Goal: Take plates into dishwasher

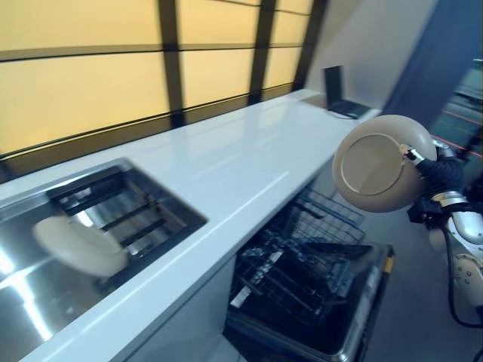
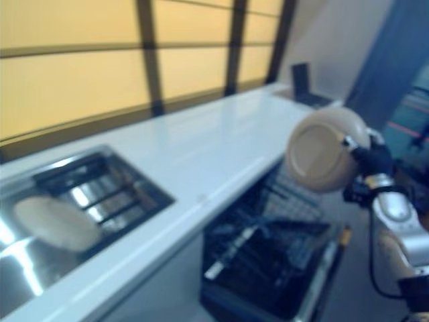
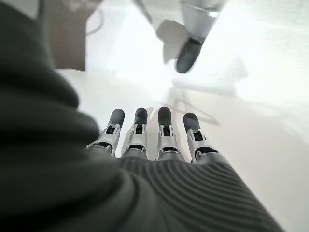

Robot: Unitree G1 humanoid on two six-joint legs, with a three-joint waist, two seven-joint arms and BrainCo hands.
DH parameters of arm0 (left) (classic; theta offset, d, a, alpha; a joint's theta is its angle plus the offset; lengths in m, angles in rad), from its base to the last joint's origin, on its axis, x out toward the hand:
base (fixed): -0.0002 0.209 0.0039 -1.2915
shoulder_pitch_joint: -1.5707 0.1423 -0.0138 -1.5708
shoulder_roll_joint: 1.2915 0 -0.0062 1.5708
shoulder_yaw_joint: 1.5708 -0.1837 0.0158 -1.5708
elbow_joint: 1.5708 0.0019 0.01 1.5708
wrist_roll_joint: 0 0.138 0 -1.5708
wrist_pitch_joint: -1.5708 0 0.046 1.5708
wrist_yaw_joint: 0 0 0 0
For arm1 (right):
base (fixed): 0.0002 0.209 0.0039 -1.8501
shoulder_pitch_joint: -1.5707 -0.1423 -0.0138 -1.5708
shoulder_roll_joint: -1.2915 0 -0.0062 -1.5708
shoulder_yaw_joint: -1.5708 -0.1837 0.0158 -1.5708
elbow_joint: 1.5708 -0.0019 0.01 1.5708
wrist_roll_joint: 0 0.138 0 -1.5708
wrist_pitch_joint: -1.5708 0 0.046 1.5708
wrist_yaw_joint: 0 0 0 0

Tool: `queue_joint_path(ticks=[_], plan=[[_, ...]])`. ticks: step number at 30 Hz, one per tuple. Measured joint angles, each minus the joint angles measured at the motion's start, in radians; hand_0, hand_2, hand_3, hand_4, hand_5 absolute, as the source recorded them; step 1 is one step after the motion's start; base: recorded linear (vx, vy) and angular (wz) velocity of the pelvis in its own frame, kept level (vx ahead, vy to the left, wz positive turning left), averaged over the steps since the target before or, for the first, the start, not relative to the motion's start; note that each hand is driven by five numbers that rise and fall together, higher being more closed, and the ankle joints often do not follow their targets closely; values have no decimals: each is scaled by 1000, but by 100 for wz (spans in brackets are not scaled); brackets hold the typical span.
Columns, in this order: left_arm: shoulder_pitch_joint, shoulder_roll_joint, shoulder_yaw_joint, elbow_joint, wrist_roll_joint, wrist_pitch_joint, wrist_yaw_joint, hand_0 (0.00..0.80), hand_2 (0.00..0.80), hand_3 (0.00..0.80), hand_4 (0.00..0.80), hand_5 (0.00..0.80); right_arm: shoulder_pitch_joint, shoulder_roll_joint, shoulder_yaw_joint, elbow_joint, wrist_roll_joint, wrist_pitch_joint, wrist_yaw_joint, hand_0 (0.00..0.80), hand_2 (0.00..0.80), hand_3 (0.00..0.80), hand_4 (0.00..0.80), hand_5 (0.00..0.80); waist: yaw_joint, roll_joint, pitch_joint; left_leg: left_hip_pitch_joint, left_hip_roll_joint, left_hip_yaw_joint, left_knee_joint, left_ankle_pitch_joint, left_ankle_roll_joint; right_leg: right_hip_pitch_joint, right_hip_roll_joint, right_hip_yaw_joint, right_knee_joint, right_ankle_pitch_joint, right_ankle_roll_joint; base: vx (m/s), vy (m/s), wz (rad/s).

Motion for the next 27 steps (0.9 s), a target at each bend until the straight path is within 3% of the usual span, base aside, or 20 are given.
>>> queue_joint_path(ticks=[3, 4, 7, 9, 11, 13, 14, 20, 27], plan=[[-15, -33, -5, -16, -1, -34, 1, 0, 0, 0, 0, 0, 0, -2, -8, -3, -1, 13, -18, 800, 800, 800, 800, 800, -3, 10, -8, -27, 51, -21, 63, 2, 1, -3, 38, -3, 2, -9, -27, -174, -196, -1], [-15, -42, -7, -19, -1, -41, 1, 0, 0, 0, 0, 0, 0, -2, -8, -4, -4, 16, -19, 800, 800, 800, 800, 800, -2, 11, -8, -34, 52, -36, 72, 2, 1, -2, 38, -2, 0, -6, -32, -135, -85, 2], [6, -112, -34, -46, -12, -69, 0, 0, 0, 0, 0, 0, -5, 14, 6, -4, -53, 44, -10, 800, 800, 800, 800, 800, 9, 47, -3, -48, 46, -142, 119, 9, 6, 4, 31, 8, 5, 1, -41, -172, -40, -6], [19, -139, -34, -50, -19, -67, 0, 0, 0, 0, 0, 0, -10, 14, 44, -4, -91, 60, 1, 800, 800, 800, 800, 800, 8, 75, -2, -47, 37, -172, 110, 8, 5, -5, 23, 25, 10, -3, -30, -96, 5, -17], [15, -152, -34, -49, -19, -60, 0, 0, 0, 0, 0, 0, -13, 15, 77, -3, -131, 81, 14, 800, 800, 800, 800, 800, -7, 124, 4, -43, 25, -171, 45, 7, 3, -27, 22, 25, 12, 5, -18, -90, 67, 2], [6, -153, -33, -49, -19, -56, 1, 0, 0, 0, 0, 0, -13, 15, 84, -2, -161, 91, 19, 800, 800, 800, 800, 800, -20, 147, 9, -41, 15, -167, 8, 7, 2, -43, 20, 24, 11, 13, -9, -47, 91, 14], [-1, -153, -32, -47, -19, -51, 1, 0, 0, 0, 0, 0, -12, 15, 96, -2, -184, 103, 19, 800, 800, 800, 800, 800, -25, 161, 17, -41, 1, -167, -11, 17, -15, -50, 10, 24, 10, 20, 0, -25, 101, 14], [7, -143, -30, -19, -19, -42, 2, 0, 0, 0, 0, 0, -4, 44, 111, -13, -294, 116, 54, 800, 800, 800, 800, 800, -22, 173, 23, -30, -44, -166, -49, 24, 5, -55, -29, 25, 8, 30, 23, -32, 87, 4], [0, -143, -30, -16, -20, -42, 1, 0, 0, 0, 0, 0, 0, 55, 155, -80, -458, 116, 100, 800, 800, 800, 800, 800, -22, 187, 40, -30, -56, -168, -67, 29, 3, -57, -34, 23, -1, 31, 29, -18, 50, 0]])
